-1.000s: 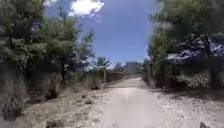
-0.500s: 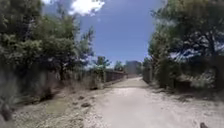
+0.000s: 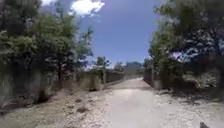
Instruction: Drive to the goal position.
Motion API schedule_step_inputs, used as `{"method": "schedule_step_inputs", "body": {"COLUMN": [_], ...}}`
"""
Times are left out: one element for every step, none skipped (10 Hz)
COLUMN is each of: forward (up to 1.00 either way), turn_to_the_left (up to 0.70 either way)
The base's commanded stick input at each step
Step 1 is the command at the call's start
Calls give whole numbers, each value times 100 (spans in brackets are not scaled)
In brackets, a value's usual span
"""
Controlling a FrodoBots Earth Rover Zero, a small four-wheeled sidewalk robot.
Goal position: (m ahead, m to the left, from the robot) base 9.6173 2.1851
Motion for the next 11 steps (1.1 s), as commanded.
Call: {"method": "schedule_step_inputs", "body": {"forward": [45,45,45,45,45,45,45,45,45,45,45], "turn_to_the_left": [0,-6,-17,-27,-27,-27,-27,-25,-7,-1,0]}}
